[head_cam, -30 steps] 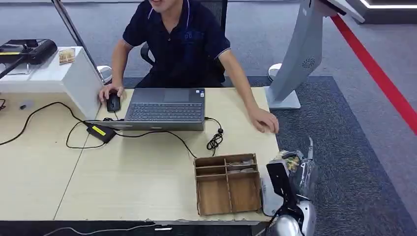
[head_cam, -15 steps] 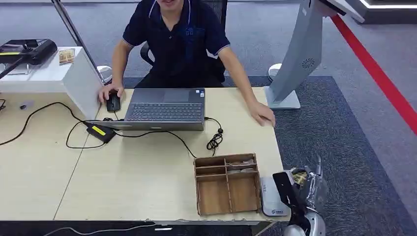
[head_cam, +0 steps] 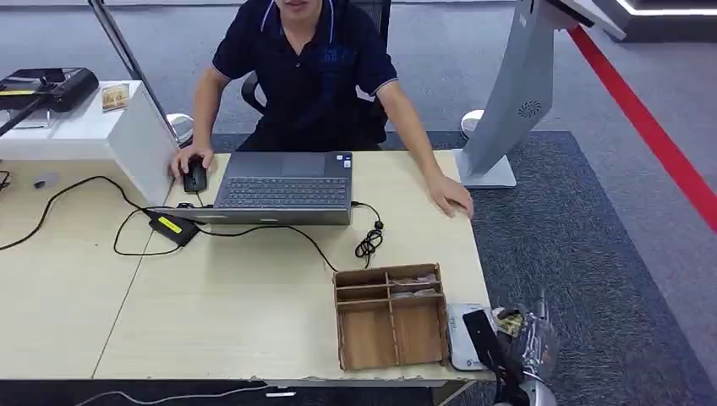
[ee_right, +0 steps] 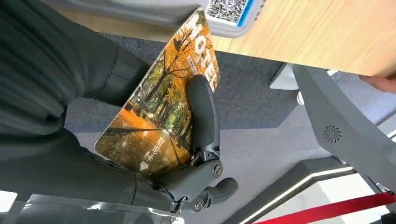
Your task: Pass the card to the sensor for recognition and then transmit it.
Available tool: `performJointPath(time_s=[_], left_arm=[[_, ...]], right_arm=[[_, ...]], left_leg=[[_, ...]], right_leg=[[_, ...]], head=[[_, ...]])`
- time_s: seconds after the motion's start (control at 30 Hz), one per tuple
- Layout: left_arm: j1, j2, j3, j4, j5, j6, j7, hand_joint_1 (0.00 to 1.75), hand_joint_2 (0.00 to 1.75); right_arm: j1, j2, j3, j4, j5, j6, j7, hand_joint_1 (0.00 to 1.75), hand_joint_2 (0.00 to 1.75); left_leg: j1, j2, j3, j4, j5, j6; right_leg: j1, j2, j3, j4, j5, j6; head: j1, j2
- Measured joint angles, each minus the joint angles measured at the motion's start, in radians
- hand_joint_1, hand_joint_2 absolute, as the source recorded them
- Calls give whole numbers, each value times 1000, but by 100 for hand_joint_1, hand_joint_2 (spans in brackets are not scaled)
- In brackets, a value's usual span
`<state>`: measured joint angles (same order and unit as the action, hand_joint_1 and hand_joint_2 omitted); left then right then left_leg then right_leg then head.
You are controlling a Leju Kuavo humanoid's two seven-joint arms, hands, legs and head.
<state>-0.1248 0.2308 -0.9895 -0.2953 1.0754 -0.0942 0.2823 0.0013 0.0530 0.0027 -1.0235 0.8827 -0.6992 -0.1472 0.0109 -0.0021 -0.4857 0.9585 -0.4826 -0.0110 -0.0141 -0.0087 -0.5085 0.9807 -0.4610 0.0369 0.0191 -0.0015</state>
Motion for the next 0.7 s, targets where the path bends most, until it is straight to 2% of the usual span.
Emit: performJointPath(time_s=[0.43,0.53,0.6,0.7], left_arm=[[0,-2,1,0,2,0,0,0,0],[0,-2,1,0,2,0,0,0,0],[0,-2,0,0,1,0,0,0,0],[0,-2,0,0,-9,-7,0,0,0]], right_arm=[[-7,0,-2,31,9,-1,-2,175,175],[-9,2,-6,31,-11,-1,-28,175,175],[-13,12,-11,26,-83,-1,-85,175,175],[-14,25,-11,-20,-123,-1,-96,175,175]], left_leg=[[0,0,2,0,0,0],[0,0,2,0,0,0],[0,0,3,0,0,0],[0,0,2,0,0,0]], right_leg=[[0,0,2,0,0,0],[0,0,3,0,0,0],[0,0,3,0,0,0],[0,0,3,0,1,0]], head=[[0,0],[0,0],[0,0],[0,0]])
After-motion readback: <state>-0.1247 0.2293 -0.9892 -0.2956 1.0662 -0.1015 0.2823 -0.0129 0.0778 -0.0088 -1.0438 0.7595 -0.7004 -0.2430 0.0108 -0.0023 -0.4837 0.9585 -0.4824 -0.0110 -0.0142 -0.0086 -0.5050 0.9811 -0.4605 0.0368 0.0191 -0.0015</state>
